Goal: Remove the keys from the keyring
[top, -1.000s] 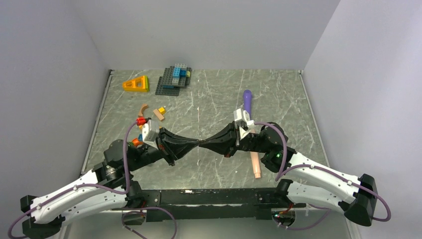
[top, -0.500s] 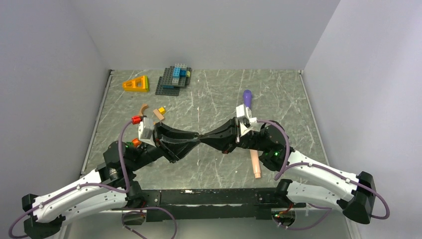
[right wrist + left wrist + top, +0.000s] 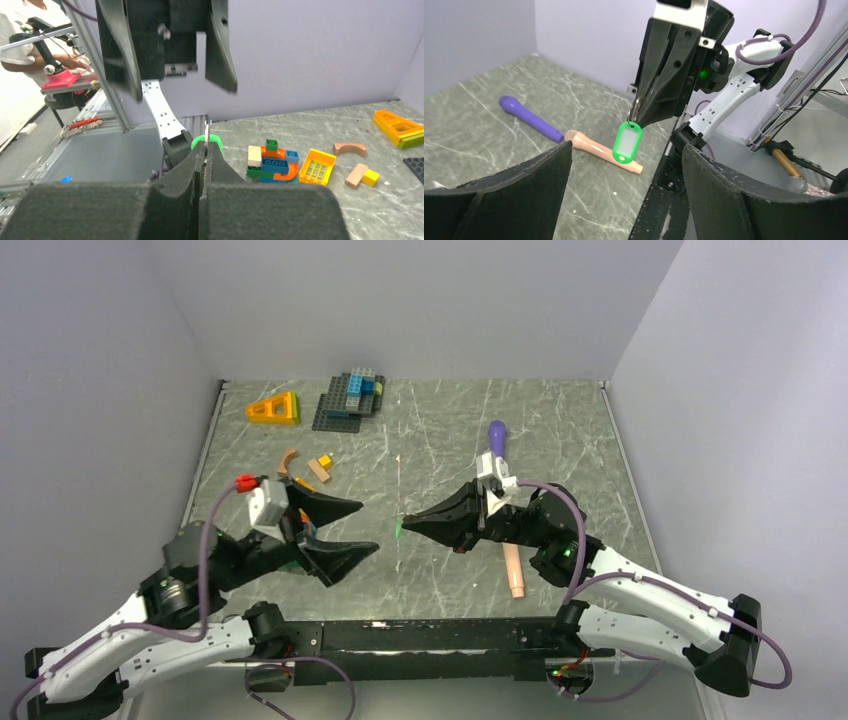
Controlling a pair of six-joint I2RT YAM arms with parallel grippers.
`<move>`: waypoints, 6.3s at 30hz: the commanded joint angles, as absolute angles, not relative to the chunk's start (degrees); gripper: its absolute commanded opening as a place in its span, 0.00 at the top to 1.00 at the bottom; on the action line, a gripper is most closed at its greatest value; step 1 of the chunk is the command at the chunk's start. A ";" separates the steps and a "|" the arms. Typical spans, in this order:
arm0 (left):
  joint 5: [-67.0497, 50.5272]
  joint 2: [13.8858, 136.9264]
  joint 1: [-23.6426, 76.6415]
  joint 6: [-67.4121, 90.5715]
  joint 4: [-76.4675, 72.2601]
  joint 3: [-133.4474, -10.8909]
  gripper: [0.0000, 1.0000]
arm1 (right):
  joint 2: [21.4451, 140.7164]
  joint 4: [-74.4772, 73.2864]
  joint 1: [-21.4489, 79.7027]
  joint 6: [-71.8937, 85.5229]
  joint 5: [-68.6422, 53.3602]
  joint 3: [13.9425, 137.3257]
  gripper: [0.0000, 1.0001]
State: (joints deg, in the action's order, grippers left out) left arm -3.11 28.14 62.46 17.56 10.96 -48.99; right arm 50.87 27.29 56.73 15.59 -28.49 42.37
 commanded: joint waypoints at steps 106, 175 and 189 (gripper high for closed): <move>-0.27 39.93 62.67 6.17 32.02 -66.38 0.22 | 49.91 15.23 57.04 16.82 -20.97 41.48 1.00; -25.11 52.13 62.75 1.12 24.37 -63.46 1.00 | 40.18 16.89 53.87 18.30 -33.90 36.45 1.00; -17.63 45.41 63.35 12.15 4.67 -51.43 1.00 | 39.02 25.16 53.85 21.63 -29.44 34.84 1.00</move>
